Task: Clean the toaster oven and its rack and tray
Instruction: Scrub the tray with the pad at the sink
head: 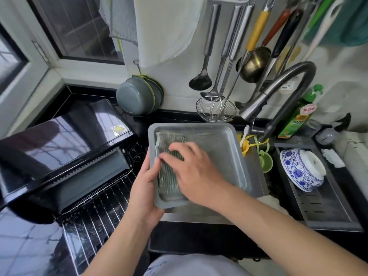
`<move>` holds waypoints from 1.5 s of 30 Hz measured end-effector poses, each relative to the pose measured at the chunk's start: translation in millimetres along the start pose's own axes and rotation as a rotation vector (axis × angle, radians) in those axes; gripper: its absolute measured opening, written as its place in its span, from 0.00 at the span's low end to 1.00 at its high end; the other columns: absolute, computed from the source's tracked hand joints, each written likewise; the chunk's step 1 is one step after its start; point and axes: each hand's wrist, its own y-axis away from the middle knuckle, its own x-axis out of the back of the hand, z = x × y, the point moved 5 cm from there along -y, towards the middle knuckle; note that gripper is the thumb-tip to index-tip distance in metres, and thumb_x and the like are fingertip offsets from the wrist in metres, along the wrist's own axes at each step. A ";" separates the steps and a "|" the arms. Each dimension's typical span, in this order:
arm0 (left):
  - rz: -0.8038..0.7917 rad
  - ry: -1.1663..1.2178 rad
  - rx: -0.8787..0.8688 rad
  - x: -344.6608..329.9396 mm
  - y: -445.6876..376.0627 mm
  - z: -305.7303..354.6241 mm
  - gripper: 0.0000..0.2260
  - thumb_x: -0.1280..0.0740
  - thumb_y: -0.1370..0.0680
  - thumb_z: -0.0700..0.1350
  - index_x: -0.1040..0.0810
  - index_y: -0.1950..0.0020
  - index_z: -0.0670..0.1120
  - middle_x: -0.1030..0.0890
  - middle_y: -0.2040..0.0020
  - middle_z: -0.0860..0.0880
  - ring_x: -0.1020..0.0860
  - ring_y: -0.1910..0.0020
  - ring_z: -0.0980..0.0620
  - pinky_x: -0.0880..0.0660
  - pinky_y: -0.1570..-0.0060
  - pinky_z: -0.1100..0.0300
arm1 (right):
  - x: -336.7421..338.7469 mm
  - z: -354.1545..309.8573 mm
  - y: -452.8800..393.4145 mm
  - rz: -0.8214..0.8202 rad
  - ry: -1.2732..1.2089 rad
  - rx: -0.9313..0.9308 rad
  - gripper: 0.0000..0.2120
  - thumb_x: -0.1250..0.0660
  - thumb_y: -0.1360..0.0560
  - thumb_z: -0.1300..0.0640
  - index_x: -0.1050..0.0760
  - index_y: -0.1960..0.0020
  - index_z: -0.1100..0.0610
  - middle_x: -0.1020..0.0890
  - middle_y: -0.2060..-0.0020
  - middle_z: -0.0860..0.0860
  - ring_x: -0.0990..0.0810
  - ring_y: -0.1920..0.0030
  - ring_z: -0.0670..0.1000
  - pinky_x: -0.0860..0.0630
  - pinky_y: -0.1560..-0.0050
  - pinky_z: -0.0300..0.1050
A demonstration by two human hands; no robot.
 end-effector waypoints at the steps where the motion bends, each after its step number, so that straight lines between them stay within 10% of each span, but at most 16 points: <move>1: -0.011 -0.015 0.009 -2.5 0.7 -2.0 0.20 0.44 0.13 0.42 0.25 0.26 0.57 0.21 0.30 0.45 0.21 0.33 0.44 0.24 0.33 0.44 | 2.5 5.5 -8.2 0.015 0.017 -0.070 0.25 0.46 0.26 0.56 0.29 0.30 0.50 0.29 0.35 0.52 0.31 0.39 0.57 0.28 0.40 0.56; 14: -0.076 -0.056 0.027 -8.3 0.5 -9.9 0.20 0.45 0.13 0.43 0.28 0.23 0.57 0.22 0.28 0.45 0.23 0.31 0.43 0.26 0.31 0.44 | 8.8 19.1 -26.4 0.093 0.005 -0.253 0.27 0.47 0.30 0.55 0.26 0.33 0.47 0.27 0.42 0.49 0.30 0.46 0.56 0.28 0.45 0.55; 20: -0.022 0.001 -0.085 8.2 -17.8 15.0 0.20 0.45 0.13 0.43 0.27 0.24 0.57 0.23 0.28 0.42 0.21 0.36 0.41 0.25 0.34 0.43 | -22.7 -20.3 27.5 -0.068 -0.264 -0.041 0.25 0.40 0.29 0.65 0.22 0.38 0.47 0.28 0.48 0.47 0.32 0.48 0.52 0.32 0.43 0.51; 30: 0.119 0.092 -0.132 26.9 -15.1 27.7 0.19 0.45 0.13 0.45 0.24 0.29 0.64 0.20 0.31 0.53 0.20 0.33 0.46 0.27 0.36 0.29 | -7.2 67.2 58.2 -0.018 0.167 -0.252 0.23 0.35 0.29 0.66 0.24 0.38 0.48 0.23 0.42 0.44 0.31 0.38 0.51 0.36 0.30 0.53; 35: 0.112 0.083 -0.093 25.4 -10.7 20.7 0.20 0.45 0.12 0.45 0.25 0.28 0.66 0.21 0.29 0.53 0.24 0.29 0.44 0.31 0.33 0.26 | -8.6 87.8 63.5 0.169 -0.181 -0.530 0.10 0.37 0.21 0.59 0.21 0.44 0.50 0.27 0.45 0.43 0.33 0.40 0.46 0.33 0.37 0.42; 40: 0.043 0.035 -0.079 22.0 -3.1 16.3 0.20 0.45 0.13 0.45 0.28 0.24 0.62 0.23 0.27 0.50 0.22 0.31 0.43 0.24 0.38 0.35 | -29.1 112.3 73.5 0.145 -0.538 -0.940 0.23 0.36 0.20 0.54 0.36 0.26 0.47 0.27 0.35 0.44 0.25 0.39 0.48 0.26 0.38 0.49; 45: 0.015 -0.068 0.010 13.9 1.7 8.3 0.21 0.41 0.15 0.43 0.27 0.25 0.62 0.21 0.29 0.49 0.20 0.34 0.43 0.20 0.41 0.40 | -4.9 138.2 46.7 0.169 -0.437 -0.942 0.15 0.38 0.19 0.45 0.29 0.57 0.56 0.24 0.64 0.50 0.26 0.64 0.52 0.34 0.68 0.43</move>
